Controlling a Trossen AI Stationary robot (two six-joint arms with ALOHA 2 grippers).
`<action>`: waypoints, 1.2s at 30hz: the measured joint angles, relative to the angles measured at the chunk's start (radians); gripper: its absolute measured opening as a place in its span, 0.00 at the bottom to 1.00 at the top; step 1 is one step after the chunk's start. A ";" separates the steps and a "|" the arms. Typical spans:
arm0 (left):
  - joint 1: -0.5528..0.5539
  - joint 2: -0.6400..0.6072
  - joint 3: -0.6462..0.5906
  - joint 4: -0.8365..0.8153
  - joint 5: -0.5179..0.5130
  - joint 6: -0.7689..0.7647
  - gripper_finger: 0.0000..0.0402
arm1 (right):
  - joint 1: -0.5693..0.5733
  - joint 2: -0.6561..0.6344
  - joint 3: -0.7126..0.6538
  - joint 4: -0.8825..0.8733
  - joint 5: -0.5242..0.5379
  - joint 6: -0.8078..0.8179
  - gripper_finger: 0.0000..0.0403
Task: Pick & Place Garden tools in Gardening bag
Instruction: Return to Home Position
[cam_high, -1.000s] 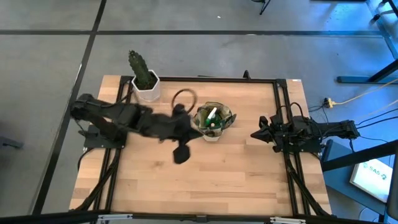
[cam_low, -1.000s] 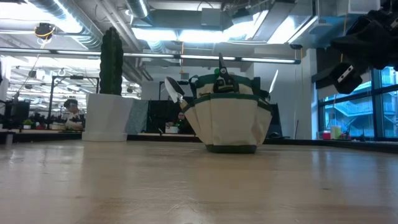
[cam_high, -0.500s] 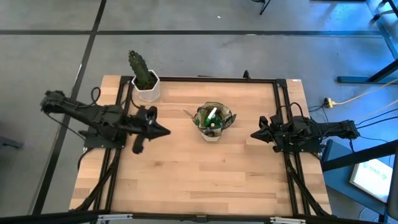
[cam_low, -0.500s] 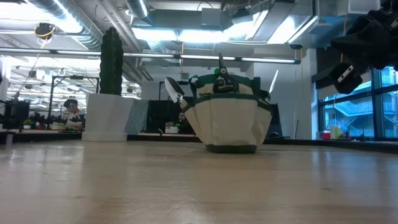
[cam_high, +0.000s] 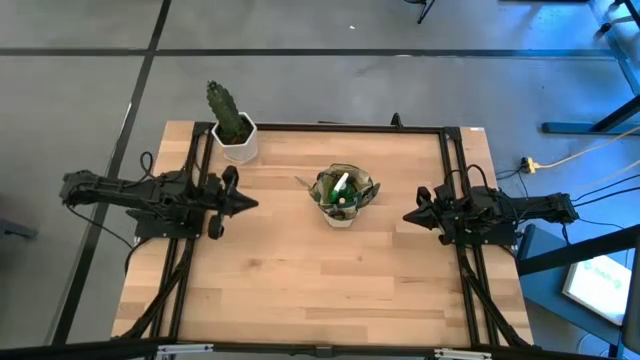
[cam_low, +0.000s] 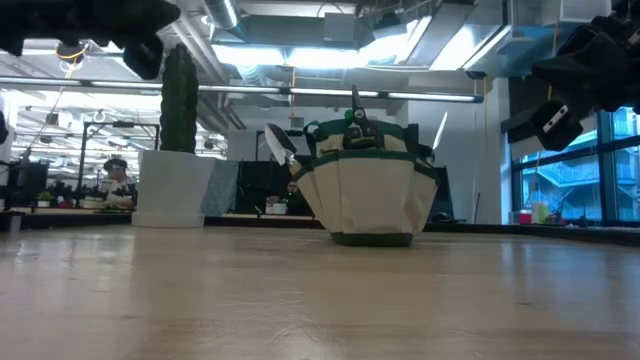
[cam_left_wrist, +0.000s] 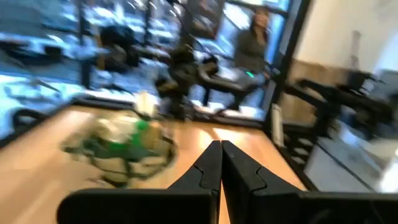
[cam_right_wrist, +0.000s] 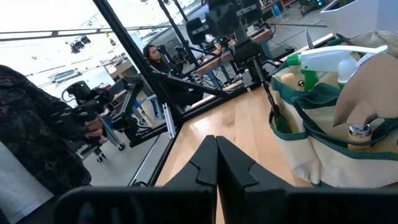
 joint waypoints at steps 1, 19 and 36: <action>0.009 -0.022 -0.015 0.012 -0.019 0.006 0.00 | 0.000 0.000 0.000 0.000 0.000 0.000 0.00; 0.093 -0.281 -0.233 0.015 -0.021 0.021 0.00 | 0.000 0.000 0.000 0.000 0.002 0.000 0.00; 0.093 -0.310 -0.275 -0.120 -0.042 0.022 0.00 | 0.000 0.000 0.000 0.000 0.002 0.000 0.00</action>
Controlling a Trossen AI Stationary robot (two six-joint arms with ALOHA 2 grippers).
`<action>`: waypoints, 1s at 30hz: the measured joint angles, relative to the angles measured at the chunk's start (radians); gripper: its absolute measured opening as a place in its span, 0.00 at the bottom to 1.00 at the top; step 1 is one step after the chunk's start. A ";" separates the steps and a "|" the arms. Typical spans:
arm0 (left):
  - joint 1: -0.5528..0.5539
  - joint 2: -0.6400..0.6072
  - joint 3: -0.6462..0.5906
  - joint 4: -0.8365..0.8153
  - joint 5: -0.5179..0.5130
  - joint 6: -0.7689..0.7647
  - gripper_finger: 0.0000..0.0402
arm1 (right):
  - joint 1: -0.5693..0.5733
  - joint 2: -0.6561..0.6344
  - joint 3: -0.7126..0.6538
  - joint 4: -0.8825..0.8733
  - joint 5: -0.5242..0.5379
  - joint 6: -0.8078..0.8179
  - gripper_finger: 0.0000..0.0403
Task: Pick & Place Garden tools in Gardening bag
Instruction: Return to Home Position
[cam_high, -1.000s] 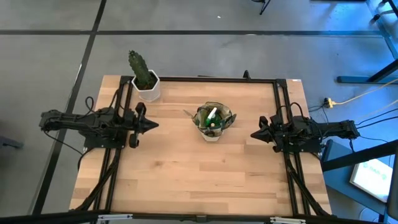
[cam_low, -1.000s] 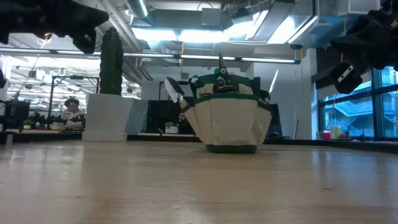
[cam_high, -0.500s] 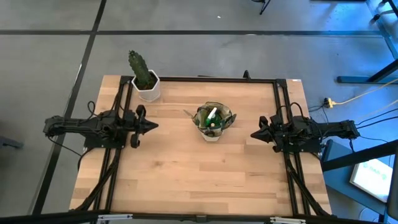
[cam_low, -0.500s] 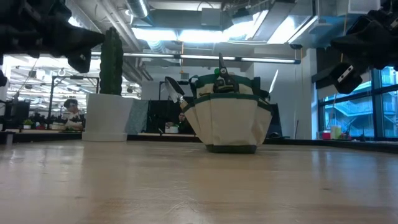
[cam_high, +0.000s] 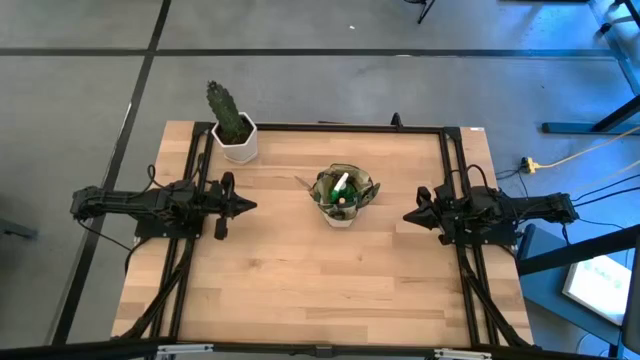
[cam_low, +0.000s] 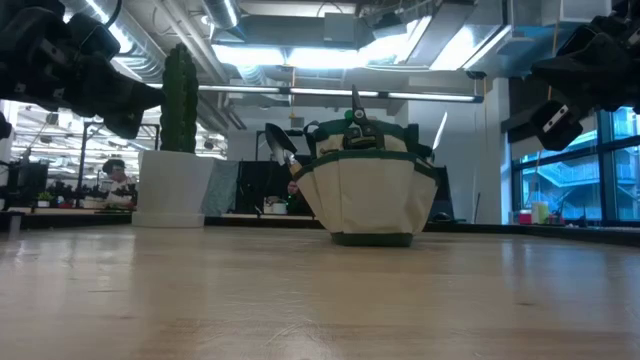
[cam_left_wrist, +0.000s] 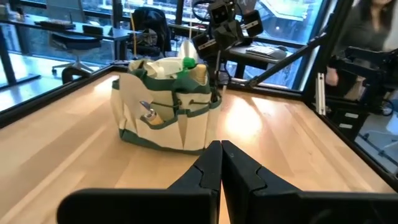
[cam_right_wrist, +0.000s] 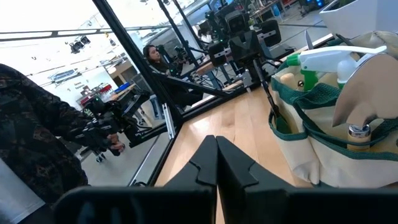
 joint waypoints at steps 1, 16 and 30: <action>0.000 0.002 0.000 0.000 -0.005 0.000 0.00 | 0.000 0.000 0.000 0.000 0.000 0.000 0.00; 0.000 0.010 0.000 0.007 -0.039 0.107 0.00 | 0.000 0.000 0.000 0.000 -0.002 0.000 0.00; 0.000 0.011 0.000 0.007 -0.037 0.166 0.00 | 0.000 0.000 0.000 0.000 -0.002 0.000 0.00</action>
